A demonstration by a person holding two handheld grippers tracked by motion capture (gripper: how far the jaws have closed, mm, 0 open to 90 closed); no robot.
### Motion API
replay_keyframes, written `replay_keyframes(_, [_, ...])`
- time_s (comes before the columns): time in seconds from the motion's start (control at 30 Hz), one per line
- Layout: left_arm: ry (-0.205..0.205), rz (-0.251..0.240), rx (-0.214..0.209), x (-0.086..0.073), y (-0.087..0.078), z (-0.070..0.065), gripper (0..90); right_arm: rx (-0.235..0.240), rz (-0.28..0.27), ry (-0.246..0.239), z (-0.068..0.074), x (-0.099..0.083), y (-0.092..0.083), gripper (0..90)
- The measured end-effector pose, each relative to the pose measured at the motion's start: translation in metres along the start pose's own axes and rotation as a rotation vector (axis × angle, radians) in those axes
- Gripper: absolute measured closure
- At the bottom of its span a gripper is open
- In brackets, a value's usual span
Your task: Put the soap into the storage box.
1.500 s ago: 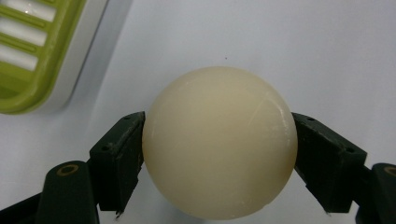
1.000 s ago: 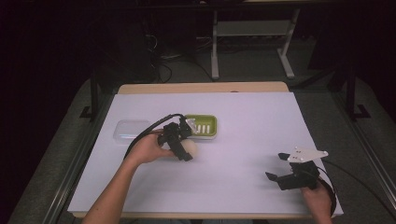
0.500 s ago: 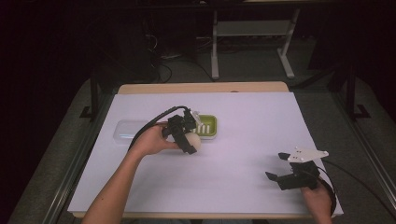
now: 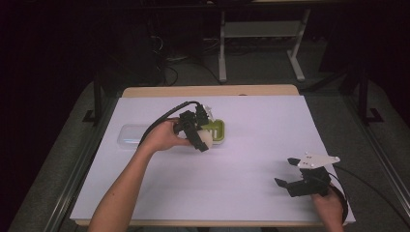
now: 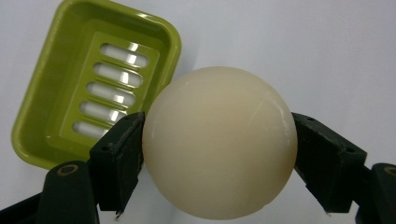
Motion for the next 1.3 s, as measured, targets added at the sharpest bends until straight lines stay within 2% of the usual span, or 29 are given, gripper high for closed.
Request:
replay_keyframes(0.33, [-0.023, -0.033, -0.011, 0.012, -0.004, 0.018, 22.4, -0.002, -0.007, 0.001, -0.001, -0.001, -0.001, 13.4])
replay_keyframes(0.4, [-0.033, -0.028, -0.023, 0.012, -0.001, 0.026, 22.4, 0.0, -0.008, 0.002, -0.001, -0.001, -0.001, 13.4])
replay_keyframes(0.53, [-0.046, -0.02, -0.022, 0.011, 0.005, 0.033, 22.4, 0.001, -0.016, 0.007, -0.001, -0.001, -0.002, 13.4])
replay_keyframes(0.6, [-0.079, -0.026, -0.015, 0.01, 0.009, 0.041, 22.4, 0.001, -0.013, 0.007, -0.001, -0.001, -0.001, 13.4])
replay_keyframes(0.7, [-0.092, -0.032, -0.006, 0.009, 0.011, 0.046, 22.4, 0.002, -0.01, 0.007, -0.001, -0.001, -0.001, 13.4])
replay_keyframes(0.73, [-0.118, -0.052, 0.0, 0.01, 0.013, 0.049, 22.4, 0.002, -0.011, 0.007, -0.001, -0.001, -0.001, 13.4])
replay_keyframes(0.8, [-0.126, -0.053, 0.004, 0.011, 0.015, 0.052, 22.4, 0.002, -0.011, 0.006, -0.001, -0.001, -0.001, 13.3])
replay_keyframes(0.9, [-0.144, -0.052, 0.001, 0.011, 0.017, 0.056, 22.4, 0.006, -0.012, 0.012, -0.001, -0.001, -0.001, 13.4])
replay_keyframes(1.0, [-0.166, -0.045, 0.015, 0.011, 0.023, 0.061, 22.4, 0.006, -0.013, 0.014, 0.0, -0.001, 0.0, 13.3])
replay_keyframes(1.3, [-0.18, -0.05, 0.028, 0.012, 0.028, 0.067, 22.4, 0.004, -0.009, 0.01, -0.001, -0.001, 0.0, 13.4])
Point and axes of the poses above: each handheld gripper's, and its own axes: y roughly forward along the jaws, x roughly out of its top, z roughly to its left, the point moved 2 cm from there along y, roughly forward along the jaws, and after that the axes turned 3 degrees about -x, right-handed, at the moved point
